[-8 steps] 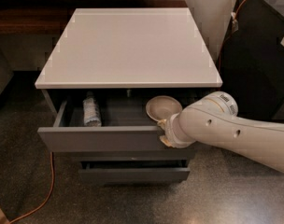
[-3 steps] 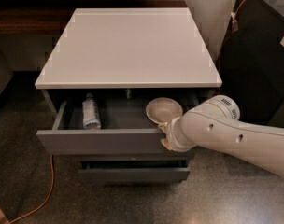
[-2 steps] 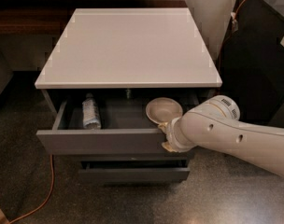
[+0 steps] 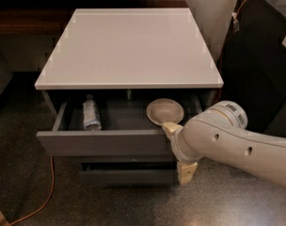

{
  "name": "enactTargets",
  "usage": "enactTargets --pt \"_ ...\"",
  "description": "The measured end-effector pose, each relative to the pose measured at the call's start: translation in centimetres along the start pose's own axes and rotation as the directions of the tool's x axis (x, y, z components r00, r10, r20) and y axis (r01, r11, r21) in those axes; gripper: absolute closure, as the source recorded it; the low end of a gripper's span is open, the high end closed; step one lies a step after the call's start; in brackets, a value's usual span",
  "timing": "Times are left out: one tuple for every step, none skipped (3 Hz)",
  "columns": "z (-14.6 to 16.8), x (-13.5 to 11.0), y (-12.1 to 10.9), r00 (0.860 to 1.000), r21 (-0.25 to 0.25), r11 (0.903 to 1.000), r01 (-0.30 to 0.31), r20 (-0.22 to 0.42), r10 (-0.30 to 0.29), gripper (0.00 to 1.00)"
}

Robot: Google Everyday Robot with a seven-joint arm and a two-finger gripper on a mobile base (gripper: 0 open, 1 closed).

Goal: Pick blue plastic bottle from top drawer and place on counter

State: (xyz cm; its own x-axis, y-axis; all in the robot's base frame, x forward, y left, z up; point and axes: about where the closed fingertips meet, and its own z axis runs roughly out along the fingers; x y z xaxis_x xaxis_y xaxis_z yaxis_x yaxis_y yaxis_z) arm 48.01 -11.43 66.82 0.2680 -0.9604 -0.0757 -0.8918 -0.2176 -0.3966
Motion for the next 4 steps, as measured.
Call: enactTargets --pt "-2.2 -0.4 -0.1 0.999 -0.048 0.9979 0.043 -0.009 -0.044 0.00" --pt "-3.7 -0.6 -2.4 0.998 -0.061 0.9964 0.059 0.006 -0.059 0.02" --pt "-4.0 -0.7 -5.4 0.998 -0.050 0.9978 0.044 0.057 -0.041 0.25" --pt "-3.5 -0.4 -8.2 0.996 -0.038 0.9991 0.018 0.089 -0.015 0.49"
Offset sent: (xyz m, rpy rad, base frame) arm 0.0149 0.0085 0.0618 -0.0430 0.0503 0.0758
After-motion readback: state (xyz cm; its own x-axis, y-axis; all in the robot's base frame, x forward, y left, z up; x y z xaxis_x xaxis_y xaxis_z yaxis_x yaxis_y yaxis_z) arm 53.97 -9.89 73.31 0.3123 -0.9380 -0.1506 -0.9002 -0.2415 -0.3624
